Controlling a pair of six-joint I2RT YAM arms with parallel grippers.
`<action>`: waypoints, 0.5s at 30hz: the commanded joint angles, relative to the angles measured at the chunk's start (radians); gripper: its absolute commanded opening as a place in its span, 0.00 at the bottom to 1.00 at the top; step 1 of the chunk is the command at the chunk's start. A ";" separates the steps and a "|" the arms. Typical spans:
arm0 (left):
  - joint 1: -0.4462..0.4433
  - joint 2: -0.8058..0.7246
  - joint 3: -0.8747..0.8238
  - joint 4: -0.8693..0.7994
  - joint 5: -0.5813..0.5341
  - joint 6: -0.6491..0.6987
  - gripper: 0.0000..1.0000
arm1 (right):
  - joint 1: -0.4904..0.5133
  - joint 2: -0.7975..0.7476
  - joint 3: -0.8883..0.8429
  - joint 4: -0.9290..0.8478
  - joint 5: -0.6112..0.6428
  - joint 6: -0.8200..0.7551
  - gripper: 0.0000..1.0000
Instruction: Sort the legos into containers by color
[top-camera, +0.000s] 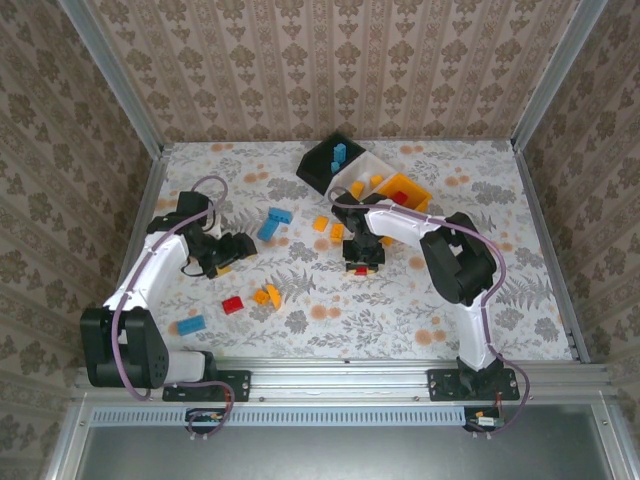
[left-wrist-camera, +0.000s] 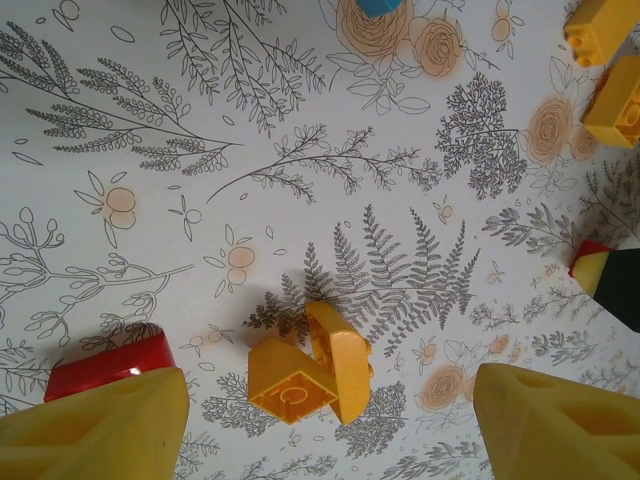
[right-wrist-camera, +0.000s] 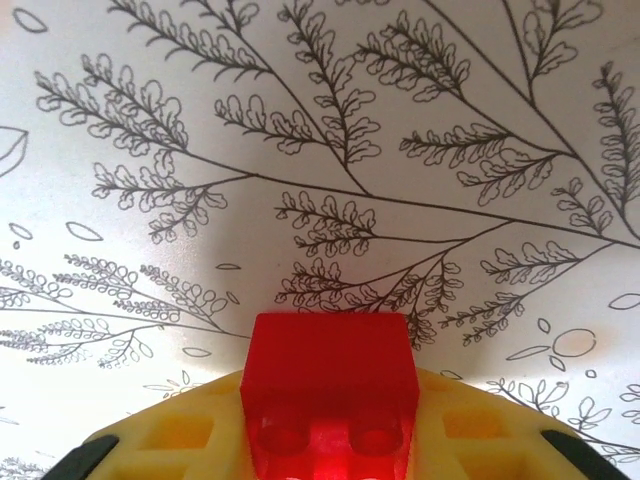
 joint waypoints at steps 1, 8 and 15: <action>0.004 -0.006 -0.012 0.020 0.024 -0.019 0.76 | -0.002 -0.082 0.061 -0.064 0.041 -0.021 0.28; -0.007 0.013 0.007 0.036 0.023 -0.024 0.76 | -0.111 -0.116 0.263 -0.177 0.074 -0.081 0.28; -0.034 0.029 0.030 0.030 0.015 -0.020 0.76 | -0.283 0.052 0.489 -0.246 0.095 -0.136 0.28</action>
